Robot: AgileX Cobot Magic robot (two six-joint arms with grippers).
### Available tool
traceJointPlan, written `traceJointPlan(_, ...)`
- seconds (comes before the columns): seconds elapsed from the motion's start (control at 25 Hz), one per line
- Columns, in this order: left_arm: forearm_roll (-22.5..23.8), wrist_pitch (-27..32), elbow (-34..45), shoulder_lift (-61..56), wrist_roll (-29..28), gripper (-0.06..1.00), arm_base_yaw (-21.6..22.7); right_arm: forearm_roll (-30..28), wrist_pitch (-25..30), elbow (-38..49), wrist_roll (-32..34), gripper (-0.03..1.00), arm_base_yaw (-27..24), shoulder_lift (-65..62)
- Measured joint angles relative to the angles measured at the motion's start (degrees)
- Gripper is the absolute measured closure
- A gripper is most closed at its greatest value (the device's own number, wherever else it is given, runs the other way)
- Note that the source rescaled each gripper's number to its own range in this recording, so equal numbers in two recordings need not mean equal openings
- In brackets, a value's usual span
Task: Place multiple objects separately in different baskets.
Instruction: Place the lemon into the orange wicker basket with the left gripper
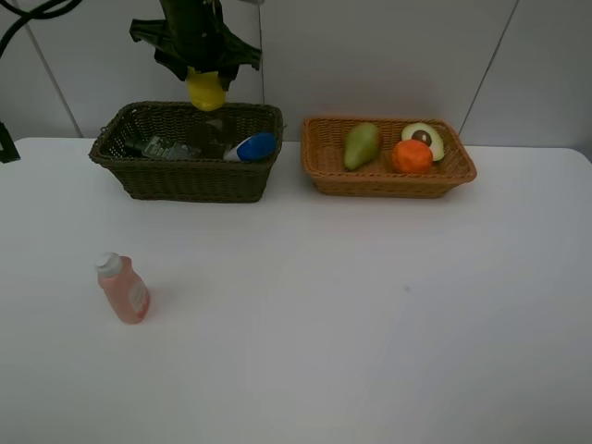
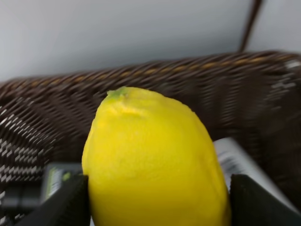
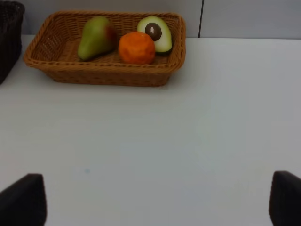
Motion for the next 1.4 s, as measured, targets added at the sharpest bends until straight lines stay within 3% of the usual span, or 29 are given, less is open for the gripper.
traceJointPlan(0.32,-2.3,-5.8,-0.9,0.0,0.0,0.17,-7.6,0.0,0.0,0.0,0.0,-0.03,0.0,0.0)
traceJointPlan(0.72,-5.6,-23.2,-0.9,2.8,0.0,0.17,-13.8,0.0,0.0,0.0,0.0,-0.03,0.0,0.0)
traceJointPlan(1.04,-5.9,-36.1,-0.9,8.5,0.0,0.17,-15.1,0.0,0.0,0.0,0.0,-0.03,0.0,0.0)
traceJointPlan(1.4,-5.9,-39.7,-0.9,14.7,0.0,0.17,-15.1,0.0,0.0,0.0,0.0,-0.03,0.0,0.0)
